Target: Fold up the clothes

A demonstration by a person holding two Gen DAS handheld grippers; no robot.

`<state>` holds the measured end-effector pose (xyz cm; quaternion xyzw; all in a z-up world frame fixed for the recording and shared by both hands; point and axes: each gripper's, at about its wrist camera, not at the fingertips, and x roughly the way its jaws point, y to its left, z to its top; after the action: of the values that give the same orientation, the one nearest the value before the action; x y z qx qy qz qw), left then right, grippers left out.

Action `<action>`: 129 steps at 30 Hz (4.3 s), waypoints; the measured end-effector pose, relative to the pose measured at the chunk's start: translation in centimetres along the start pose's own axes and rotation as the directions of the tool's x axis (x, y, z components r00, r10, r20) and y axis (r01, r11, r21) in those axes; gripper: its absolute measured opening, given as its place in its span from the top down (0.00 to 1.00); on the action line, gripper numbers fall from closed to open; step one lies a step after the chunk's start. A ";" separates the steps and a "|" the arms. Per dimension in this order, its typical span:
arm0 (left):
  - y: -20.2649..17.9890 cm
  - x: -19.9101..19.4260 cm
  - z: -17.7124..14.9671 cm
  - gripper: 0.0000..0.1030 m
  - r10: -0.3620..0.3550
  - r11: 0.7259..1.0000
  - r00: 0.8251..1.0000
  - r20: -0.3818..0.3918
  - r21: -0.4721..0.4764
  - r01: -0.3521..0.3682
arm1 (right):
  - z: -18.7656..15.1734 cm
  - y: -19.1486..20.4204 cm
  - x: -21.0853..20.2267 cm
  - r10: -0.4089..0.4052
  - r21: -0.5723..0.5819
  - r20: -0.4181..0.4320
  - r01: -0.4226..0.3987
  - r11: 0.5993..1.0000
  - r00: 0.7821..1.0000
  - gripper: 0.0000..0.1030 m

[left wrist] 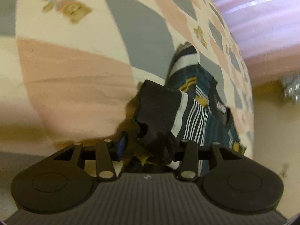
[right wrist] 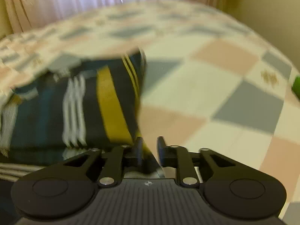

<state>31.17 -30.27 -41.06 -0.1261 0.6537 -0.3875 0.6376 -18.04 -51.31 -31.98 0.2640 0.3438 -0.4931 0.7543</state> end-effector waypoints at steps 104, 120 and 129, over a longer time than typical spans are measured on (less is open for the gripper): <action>-15.1 -3.2 0.9 0.91 -0.035 0.718 0.978 0.205 0.686 -0.118 | 13.7 -5.4 5.2 0.599 -0.142 0.038 -0.589 0.796 0.800 0.93; -1.6 -7.6 -16.8 0.85 0.139 0.726 0.983 0.123 0.662 -0.185 | -10.0 -5.0 -7.9 0.335 -0.310 -0.181 -0.377 0.873 0.925 0.92; -0.9 -12.6 -16.0 0.50 0.069 0.779 0.998 -0.008 0.625 -0.049 | -9.3 -6.1 -11.9 0.333 -0.097 -0.151 -0.349 0.932 0.931 0.47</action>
<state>17.92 -17.02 -33.01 0.1186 0.5019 -0.5638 0.6451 -29.36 -40.02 -28.85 0.3051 0.3712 -0.3141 0.8188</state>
